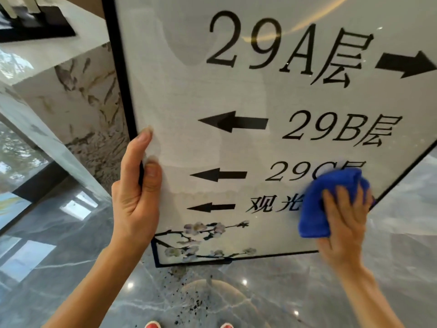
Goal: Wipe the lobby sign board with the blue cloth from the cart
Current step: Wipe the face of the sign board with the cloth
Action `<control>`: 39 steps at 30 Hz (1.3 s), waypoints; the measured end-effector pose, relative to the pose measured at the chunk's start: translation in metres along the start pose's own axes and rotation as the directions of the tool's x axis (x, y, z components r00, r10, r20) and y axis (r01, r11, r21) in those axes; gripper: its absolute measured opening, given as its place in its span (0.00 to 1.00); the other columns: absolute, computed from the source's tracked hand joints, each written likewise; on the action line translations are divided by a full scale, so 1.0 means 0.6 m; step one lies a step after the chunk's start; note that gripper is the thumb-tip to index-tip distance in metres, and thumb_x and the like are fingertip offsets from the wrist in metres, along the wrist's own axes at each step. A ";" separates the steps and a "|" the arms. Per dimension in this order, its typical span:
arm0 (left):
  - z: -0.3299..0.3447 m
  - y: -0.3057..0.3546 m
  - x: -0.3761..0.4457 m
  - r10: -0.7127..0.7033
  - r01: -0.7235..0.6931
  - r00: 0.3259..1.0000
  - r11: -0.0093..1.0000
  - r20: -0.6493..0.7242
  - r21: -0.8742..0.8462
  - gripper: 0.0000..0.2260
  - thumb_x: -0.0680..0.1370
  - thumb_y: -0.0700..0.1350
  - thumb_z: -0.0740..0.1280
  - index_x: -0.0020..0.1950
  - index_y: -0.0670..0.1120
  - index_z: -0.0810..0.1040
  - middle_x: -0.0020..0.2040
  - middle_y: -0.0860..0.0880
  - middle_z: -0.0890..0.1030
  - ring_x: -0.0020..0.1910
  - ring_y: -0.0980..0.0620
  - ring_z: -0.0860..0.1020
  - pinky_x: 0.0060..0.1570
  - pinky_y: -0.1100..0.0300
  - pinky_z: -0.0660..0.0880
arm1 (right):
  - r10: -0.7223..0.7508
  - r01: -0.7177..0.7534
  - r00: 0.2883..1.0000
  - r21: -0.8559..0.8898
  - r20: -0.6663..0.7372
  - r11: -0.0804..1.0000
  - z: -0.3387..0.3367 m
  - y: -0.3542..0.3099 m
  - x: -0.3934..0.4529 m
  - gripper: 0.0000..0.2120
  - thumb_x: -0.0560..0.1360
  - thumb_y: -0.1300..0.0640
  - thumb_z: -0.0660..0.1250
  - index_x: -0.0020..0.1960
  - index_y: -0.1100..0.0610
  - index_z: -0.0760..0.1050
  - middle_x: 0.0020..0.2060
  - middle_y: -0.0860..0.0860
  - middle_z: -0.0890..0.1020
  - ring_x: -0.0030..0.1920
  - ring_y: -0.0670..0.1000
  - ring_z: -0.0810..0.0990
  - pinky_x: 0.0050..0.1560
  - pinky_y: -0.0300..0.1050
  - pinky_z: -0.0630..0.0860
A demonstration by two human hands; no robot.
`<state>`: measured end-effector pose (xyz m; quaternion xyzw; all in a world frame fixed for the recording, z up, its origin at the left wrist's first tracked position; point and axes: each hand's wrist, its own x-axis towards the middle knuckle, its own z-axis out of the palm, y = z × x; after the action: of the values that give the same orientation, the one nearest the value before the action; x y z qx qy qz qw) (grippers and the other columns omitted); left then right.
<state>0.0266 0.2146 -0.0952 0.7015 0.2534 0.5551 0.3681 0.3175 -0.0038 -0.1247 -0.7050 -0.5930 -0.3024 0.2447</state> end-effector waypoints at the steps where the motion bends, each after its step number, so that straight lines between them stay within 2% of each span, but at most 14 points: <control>1: 0.000 -0.001 0.001 0.018 -0.018 1.000 1.000 -0.005 0.003 0.17 0.86 0.49 0.54 0.75 0.63 0.62 0.66 0.73 0.70 0.54 0.78 0.70 0.54 0.81 0.65 | 0.037 -0.037 0.999 0.014 0.000 0.999 -0.003 0.013 -0.008 0.25 0.85 0.51 0.54 0.81 0.46 0.55 0.81 0.40 0.52 0.82 0.51 0.48 0.80 0.60 0.44; 4: 0.001 -0.005 -0.002 0.066 -0.066 0.998 0.998 -0.001 0.008 0.18 0.87 0.47 0.54 0.76 0.58 0.62 0.70 0.70 0.67 0.60 0.77 0.68 0.61 0.78 0.64 | 0.263 -0.263 0.965 0.060 0.008 0.963 0.000 0.025 -0.045 0.33 0.81 0.57 0.58 0.81 0.40 0.50 0.81 0.37 0.49 0.82 0.49 0.44 0.77 0.69 0.46; 6: 0.004 -0.010 -0.004 0.080 -0.080 0.997 0.997 -0.019 0.006 0.17 0.87 0.46 0.54 0.76 0.52 0.63 0.72 0.69 0.66 0.66 0.73 0.67 0.66 0.74 0.62 | 0.394 -0.392 0.919 0.086 -0.004 0.916 0.012 0.013 -0.072 0.36 0.78 0.60 0.57 0.81 0.40 0.48 0.81 0.37 0.48 0.82 0.48 0.42 0.76 0.70 0.46; 11: 0.005 -0.012 -0.005 0.088 -0.088 0.993 0.996 -0.074 0.015 0.18 0.87 0.48 0.54 0.75 0.64 0.62 0.73 0.68 0.65 0.71 0.61 0.66 0.73 0.54 0.63 | 0.565 -0.541 0.824 0.242 -0.037 0.805 0.067 -0.071 -0.120 0.35 0.80 0.61 0.58 0.82 0.44 0.49 0.82 0.41 0.50 0.81 0.65 0.46 0.80 0.65 0.45; 13: 0.004 -0.009 -0.004 0.069 -0.069 0.995 0.998 -0.068 -0.001 0.18 0.86 0.49 0.54 0.75 0.66 0.62 0.73 0.67 0.65 0.72 0.55 0.66 0.73 0.40 0.62 | 0.564 -0.541 0.826 0.263 -0.012 0.799 0.092 -0.127 -0.136 0.35 0.80 0.59 0.59 0.82 0.43 0.48 0.81 0.40 0.50 0.81 0.60 0.44 0.78 0.69 0.47; 14: 0.004 -0.007 -0.004 0.065 -0.066 0.996 0.998 -0.062 -0.012 0.18 0.86 0.50 0.54 0.74 0.66 0.62 0.73 0.67 0.65 0.72 0.54 0.65 0.73 0.39 0.62 | 0.556 -0.539 0.831 0.265 0.013 0.799 0.105 -0.157 -0.144 0.36 0.80 0.58 0.59 0.82 0.42 0.47 0.81 0.39 0.49 0.81 0.55 0.42 0.75 0.73 0.50; 16: 0.003 -0.007 -0.003 0.077 -0.078 0.995 0.997 -0.061 -0.015 0.18 0.86 0.49 0.54 0.74 0.66 0.62 0.73 0.68 0.64 0.73 0.58 0.65 0.74 0.50 0.62 | 0.541 -0.531 0.840 0.270 0.042 0.803 0.131 -0.213 -0.158 0.33 0.82 0.54 0.57 0.82 0.43 0.45 0.81 0.38 0.47 0.82 0.49 0.40 0.69 0.79 0.55; 19: 0.003 -0.009 -0.001 0.104 -0.104 0.994 0.995 -0.045 -0.004 0.18 0.87 0.47 0.53 0.75 0.65 0.61 0.74 0.69 0.63 0.74 0.63 0.62 0.73 0.63 0.59 | 0.472 -0.465 0.880 0.289 0.051 0.837 0.167 -0.289 -0.166 0.28 0.85 0.47 0.51 0.82 0.46 0.46 0.82 0.42 0.49 0.82 0.53 0.43 0.71 0.78 0.52; 22: 0.004 -0.013 -0.002 0.130 -0.131 0.991 0.991 -0.040 -0.011 0.19 0.87 0.46 0.53 0.75 0.64 0.61 0.74 0.69 0.63 0.75 0.63 0.60 0.73 0.64 0.56 | 0.328 -0.330 0.943 0.291 0.057 0.898 0.192 -0.373 -0.159 0.27 0.85 0.47 0.48 0.82 0.49 0.47 0.82 0.44 0.49 0.82 0.56 0.44 0.79 0.64 0.40; 27: -0.002 -0.022 0.001 0.087 -0.088 0.995 0.996 -0.045 -0.028 0.18 0.87 0.48 0.54 0.75 0.66 0.62 0.75 0.66 0.64 0.77 0.57 0.60 0.75 0.57 0.56 | 0.057 -0.082 0.992 0.242 0.108 0.967 0.208 -0.452 -0.136 0.25 0.85 0.53 0.46 0.82 0.48 0.50 0.82 0.43 0.51 0.82 0.52 0.49 0.80 0.59 0.44; 30: 0.000 -0.021 0.002 0.107 -0.108 0.994 0.994 -0.035 -0.023 0.19 0.87 0.48 0.54 0.75 0.65 0.61 0.75 0.66 0.63 0.76 0.60 0.60 0.74 0.62 0.57 | -0.077 0.042 0.984 0.210 0.161 0.977 0.189 -0.411 -0.132 0.22 0.85 0.54 0.48 0.77 0.45 0.62 0.77 0.41 0.65 0.81 0.47 0.53 0.81 0.54 0.47; 33: 0.001 -0.018 0.001 0.117 -0.117 0.993 0.993 -0.023 -0.018 0.18 0.87 0.48 0.53 0.76 0.64 0.60 0.75 0.66 0.63 0.76 0.61 0.60 0.73 0.63 0.57 | -0.176 0.144 0.970 0.181 0.170 0.973 0.154 -0.321 -0.126 0.21 0.83 0.54 0.54 0.76 0.45 0.64 0.73 0.39 0.70 0.80 0.44 0.55 0.81 0.56 0.45; 36: 0.003 -0.015 0.002 0.126 -0.126 0.992 0.992 -0.025 -0.009 0.18 0.87 0.48 0.53 0.76 0.63 0.59 0.75 0.66 0.63 0.75 0.62 0.61 0.72 0.64 0.58 | -0.100 0.089 0.987 0.088 0.126 0.992 0.110 -0.197 -0.112 0.15 0.84 0.51 0.53 0.67 0.48 0.70 0.68 0.42 0.77 0.78 0.47 0.59 0.80 0.60 0.43; 39: 0.007 -0.013 0.001 0.138 -0.138 0.990 0.990 -0.029 -0.004 0.18 0.87 0.47 0.53 0.76 0.63 0.60 0.74 0.67 0.63 0.74 0.63 0.61 0.72 0.65 0.58 | 0.058 -0.056 0.996 -0.026 0.066 0.998 0.068 -0.084 -0.110 0.16 0.83 0.50 0.52 0.64 0.54 0.72 0.63 0.52 0.72 0.79 0.54 0.58 0.79 0.64 0.44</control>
<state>0.0312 0.2188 -0.1012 0.7082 0.2078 0.5899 0.3276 0.2659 -0.0116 -0.2015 -0.7342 -0.5767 -0.2790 0.2247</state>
